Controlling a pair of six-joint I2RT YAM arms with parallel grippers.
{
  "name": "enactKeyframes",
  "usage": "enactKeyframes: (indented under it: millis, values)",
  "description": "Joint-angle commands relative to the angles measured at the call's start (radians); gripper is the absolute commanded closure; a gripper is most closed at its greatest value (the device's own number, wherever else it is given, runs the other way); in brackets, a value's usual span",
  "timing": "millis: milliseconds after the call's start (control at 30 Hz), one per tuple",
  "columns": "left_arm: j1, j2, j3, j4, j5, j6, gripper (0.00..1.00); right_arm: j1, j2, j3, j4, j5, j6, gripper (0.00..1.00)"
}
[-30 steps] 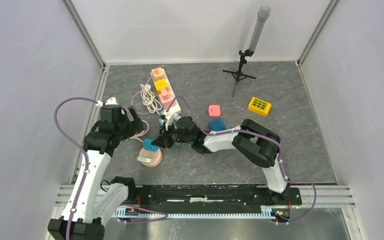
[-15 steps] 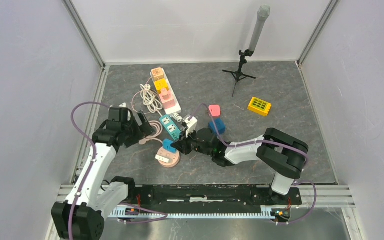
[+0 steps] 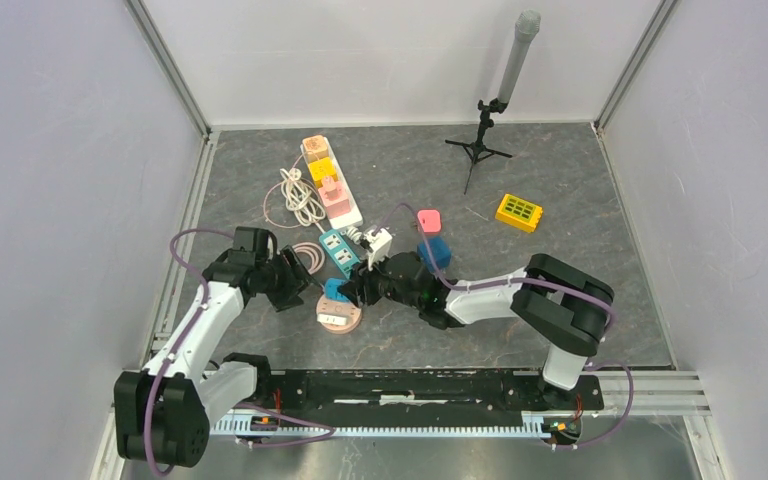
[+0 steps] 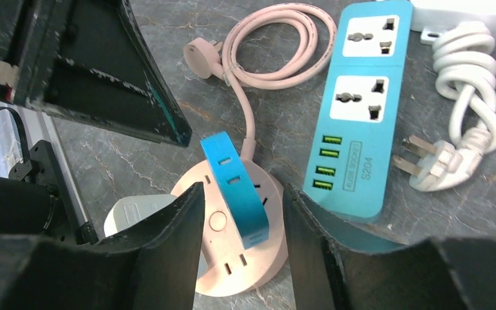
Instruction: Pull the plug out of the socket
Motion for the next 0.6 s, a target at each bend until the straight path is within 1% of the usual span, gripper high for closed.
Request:
enactKeyframes:
  millis: [0,67,167,200,300,367,400,500,567]
  values:
    - [0.002,0.004,-0.017,0.033,0.043,-0.048,0.39,-0.01,0.023,0.078,-0.046,-0.088,-0.053,0.45]
    - [0.002,0.006,-0.027,0.033,0.044,-0.048,0.41,-0.02,0.035,0.11,-0.088,-0.124,-0.084,0.4]
    - [0.002,0.009,-0.03,0.025,0.035,-0.05,0.42,-0.046,0.051,0.159,-0.152,-0.202,-0.141,0.36]
    - [0.002,0.007,-0.03,0.025,0.032,-0.052,0.43,-0.052,0.056,0.173,-0.17,-0.228,-0.165,0.36]
    - [0.002,-0.002,-0.032,0.024,0.028,-0.062,0.43,-0.068,0.093,0.239,-0.233,-0.369,-0.239,0.41]
    - [0.002,-0.007,-0.03,0.016,0.025,-0.064,0.43,-0.069,0.112,0.266,-0.261,-0.431,-0.273,0.48]
    - [0.002,-0.01,-0.03,0.01,0.024,-0.062,0.43,-0.069,0.117,0.266,-0.257,-0.446,-0.275,0.53]
    - [0.002,-0.012,-0.009,-0.033,-0.013,-0.041,0.42,-0.069,0.123,0.269,-0.247,-0.425,-0.257,0.7]
    - [0.002,-0.017,0.017,-0.069,-0.048,-0.027,0.41,-0.069,0.124,0.261,-0.226,-0.39,-0.236,0.77]
